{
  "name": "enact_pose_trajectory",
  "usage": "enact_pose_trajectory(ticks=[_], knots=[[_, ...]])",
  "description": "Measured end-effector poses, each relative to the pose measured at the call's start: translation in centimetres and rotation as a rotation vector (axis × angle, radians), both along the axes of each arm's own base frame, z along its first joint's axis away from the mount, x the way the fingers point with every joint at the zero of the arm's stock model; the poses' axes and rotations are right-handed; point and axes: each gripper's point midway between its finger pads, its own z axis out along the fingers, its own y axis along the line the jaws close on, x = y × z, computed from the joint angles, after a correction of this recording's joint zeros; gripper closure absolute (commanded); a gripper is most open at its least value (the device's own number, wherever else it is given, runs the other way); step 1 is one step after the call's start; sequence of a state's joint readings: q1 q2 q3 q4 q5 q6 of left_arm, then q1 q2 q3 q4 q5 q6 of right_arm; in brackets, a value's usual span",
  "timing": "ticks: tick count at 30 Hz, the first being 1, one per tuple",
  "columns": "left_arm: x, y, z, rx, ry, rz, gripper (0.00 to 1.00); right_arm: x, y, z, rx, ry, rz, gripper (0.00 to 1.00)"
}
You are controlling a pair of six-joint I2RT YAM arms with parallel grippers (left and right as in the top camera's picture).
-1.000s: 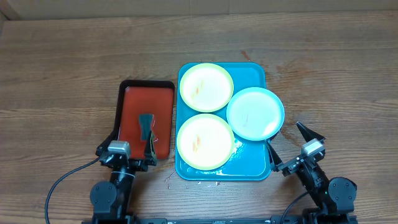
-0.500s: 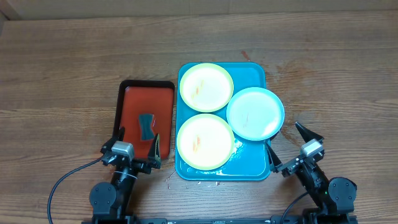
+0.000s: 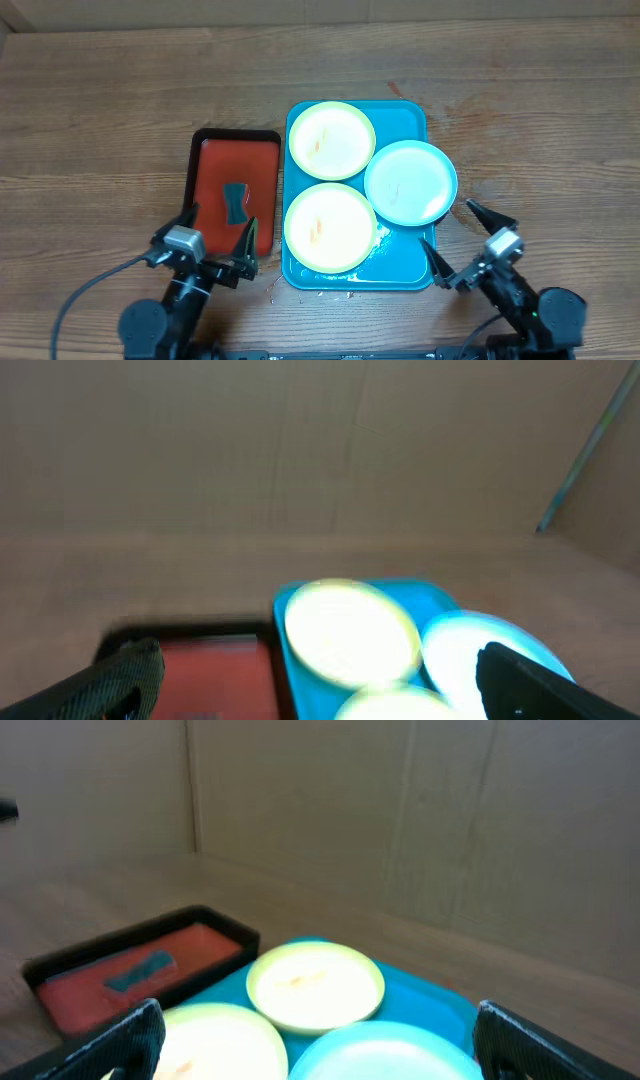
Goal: Clean dirty plates on tray and stack at the side
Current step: 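Move left gripper to the sponge and right gripper to the lower yellow plate rim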
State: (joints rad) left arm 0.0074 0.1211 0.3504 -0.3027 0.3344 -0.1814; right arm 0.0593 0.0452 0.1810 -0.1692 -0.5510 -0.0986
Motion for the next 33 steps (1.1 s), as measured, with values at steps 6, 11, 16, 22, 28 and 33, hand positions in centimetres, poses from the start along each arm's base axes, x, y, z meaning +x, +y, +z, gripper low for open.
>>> enact_pose_trajectory(ticks=[6, 11, 16, 22, 28, 33], knots=[[1.0, -0.4, 2.0, -0.010, 0.312, -0.022, 0.00, -0.8, -0.3, 4.4, 0.010, 0.273, -0.024, 0.00], [2.0, -0.9, 3.8, -0.027, 0.572, -0.053, 0.00, 0.3, -0.8, 6.7, -0.014, 0.594, -0.062, 0.00], [2.6, -1.2, 5.6, -0.039, 0.688, -0.068, 0.00, 2.1, -0.1, 9.3, -0.009, 0.720, -0.027, 0.00], [2.1, -2.0, 4.7, -0.069, 0.787, -0.117, 0.00, 4.1, 1.2, 7.9, 0.030, 0.843, 0.042, 0.01], [1.9, -2.4, 4.0, -0.083, 0.834, -0.138, 0.00, 5.7, 2.3, 0.8, 0.003, 1.112, -0.013, 0.21], [1.7, -2.4, 3.9, -0.084, 0.844, -0.139, 0.01, 3.4, 5.0, -8.9, -0.153, 1.353, -0.036, 0.36]])
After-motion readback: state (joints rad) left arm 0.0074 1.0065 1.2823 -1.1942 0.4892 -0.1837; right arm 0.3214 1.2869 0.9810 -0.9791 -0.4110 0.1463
